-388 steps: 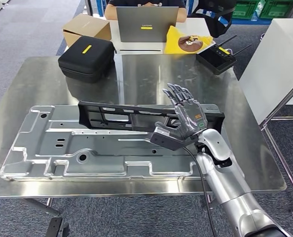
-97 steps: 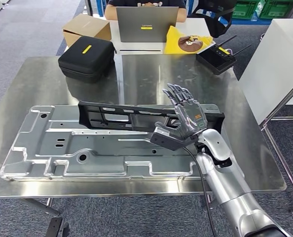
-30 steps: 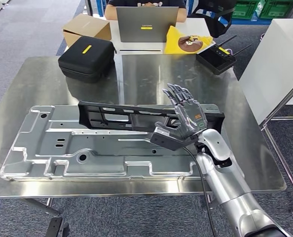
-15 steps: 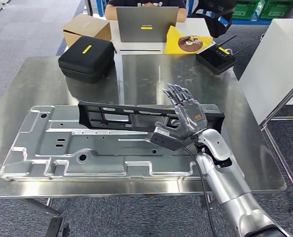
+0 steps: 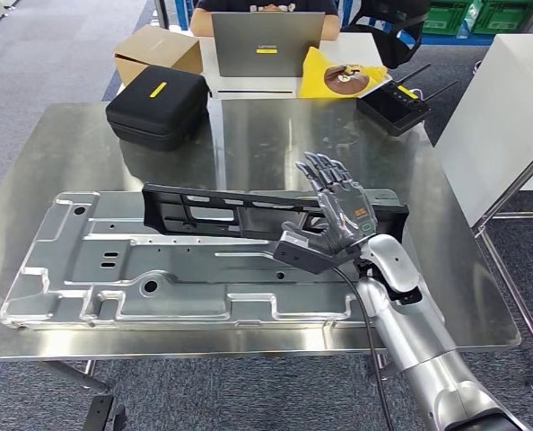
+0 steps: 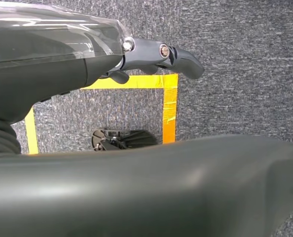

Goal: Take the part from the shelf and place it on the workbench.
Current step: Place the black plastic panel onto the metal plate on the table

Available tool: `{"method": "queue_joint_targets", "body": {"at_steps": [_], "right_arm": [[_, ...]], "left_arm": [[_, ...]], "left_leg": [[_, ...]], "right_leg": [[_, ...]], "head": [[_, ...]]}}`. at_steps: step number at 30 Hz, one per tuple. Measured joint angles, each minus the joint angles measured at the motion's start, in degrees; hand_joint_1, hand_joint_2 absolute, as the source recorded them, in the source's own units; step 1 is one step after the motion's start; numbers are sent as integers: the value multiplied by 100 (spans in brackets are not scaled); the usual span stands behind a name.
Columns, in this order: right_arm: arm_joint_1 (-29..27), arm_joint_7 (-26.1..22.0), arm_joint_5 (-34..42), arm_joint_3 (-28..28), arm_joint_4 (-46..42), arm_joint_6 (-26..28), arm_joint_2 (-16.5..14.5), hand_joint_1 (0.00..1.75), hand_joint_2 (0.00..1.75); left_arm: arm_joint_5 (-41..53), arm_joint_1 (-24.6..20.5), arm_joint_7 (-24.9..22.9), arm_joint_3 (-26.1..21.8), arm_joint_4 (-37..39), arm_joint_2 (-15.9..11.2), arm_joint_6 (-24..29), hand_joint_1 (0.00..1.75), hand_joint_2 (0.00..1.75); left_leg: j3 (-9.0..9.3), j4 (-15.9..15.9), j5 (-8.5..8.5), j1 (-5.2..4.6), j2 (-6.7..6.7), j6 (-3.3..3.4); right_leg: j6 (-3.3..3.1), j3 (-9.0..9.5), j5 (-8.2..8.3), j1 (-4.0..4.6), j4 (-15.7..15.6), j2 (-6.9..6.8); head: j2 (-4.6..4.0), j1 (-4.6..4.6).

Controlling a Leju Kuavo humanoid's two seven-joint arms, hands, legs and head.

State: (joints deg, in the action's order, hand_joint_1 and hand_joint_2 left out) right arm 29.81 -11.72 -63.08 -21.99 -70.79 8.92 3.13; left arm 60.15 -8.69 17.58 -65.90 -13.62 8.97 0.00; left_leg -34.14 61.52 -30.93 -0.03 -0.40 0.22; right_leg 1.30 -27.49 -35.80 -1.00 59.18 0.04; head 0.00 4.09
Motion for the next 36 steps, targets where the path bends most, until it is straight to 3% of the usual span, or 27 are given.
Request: {"method": "queue_joint_targets", "body": {"at_steps": [36], "right_arm": [[0,0,0,0,0,0,0,0,0]], "left_arm": [[0,0,0,0,1,-1,0,0,0]], "left_leg": [[0,0,0,0,0,0]], "right_leg": [[0,0,0,0,0,0]], "head": [[0,0]]}}
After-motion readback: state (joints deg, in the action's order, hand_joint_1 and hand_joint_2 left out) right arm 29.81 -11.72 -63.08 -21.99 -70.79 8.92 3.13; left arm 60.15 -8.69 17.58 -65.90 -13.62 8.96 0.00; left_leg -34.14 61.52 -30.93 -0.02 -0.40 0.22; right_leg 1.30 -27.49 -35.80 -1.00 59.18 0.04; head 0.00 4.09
